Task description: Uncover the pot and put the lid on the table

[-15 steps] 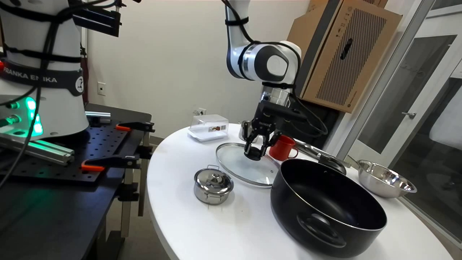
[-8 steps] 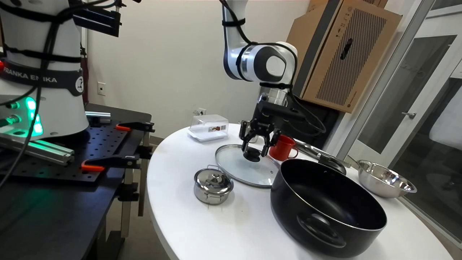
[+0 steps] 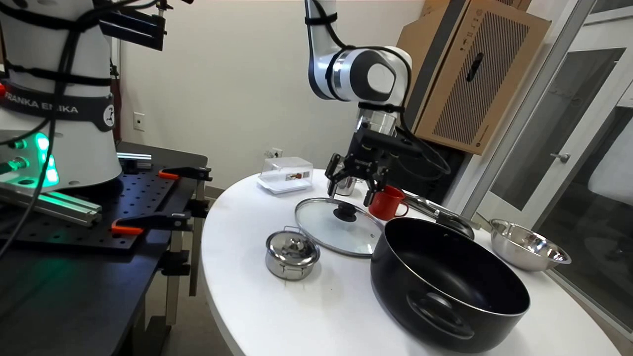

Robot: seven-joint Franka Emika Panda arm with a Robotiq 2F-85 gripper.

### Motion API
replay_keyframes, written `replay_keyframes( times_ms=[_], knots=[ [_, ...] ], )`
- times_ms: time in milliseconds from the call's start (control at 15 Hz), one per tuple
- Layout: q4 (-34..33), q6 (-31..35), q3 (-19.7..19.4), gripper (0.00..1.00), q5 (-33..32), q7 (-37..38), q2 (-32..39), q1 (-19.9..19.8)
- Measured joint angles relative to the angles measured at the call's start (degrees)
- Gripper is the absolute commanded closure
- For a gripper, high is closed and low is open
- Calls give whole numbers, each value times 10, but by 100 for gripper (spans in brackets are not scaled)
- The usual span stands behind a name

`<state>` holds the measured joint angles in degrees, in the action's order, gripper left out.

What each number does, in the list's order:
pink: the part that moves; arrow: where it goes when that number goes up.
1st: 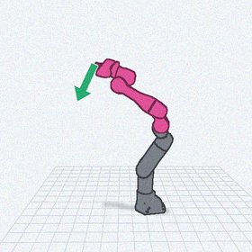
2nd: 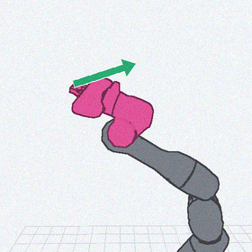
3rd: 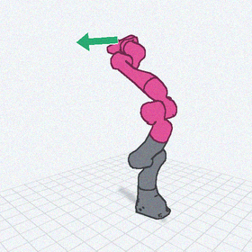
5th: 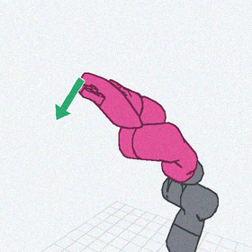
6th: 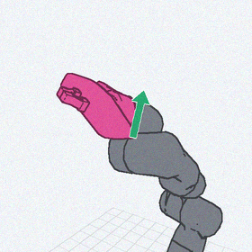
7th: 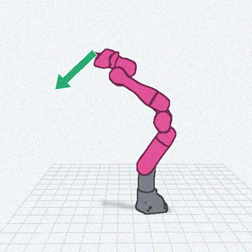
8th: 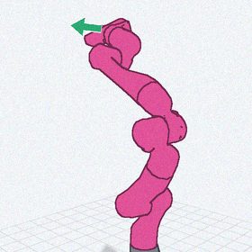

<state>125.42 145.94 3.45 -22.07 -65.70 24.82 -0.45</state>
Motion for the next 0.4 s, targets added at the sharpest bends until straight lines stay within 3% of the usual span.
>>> replay_keyframes(
  times_ms=[400],
  knots=[
    [31, -56, 18, 0, 50, -63, -94, -23]
  ],
)
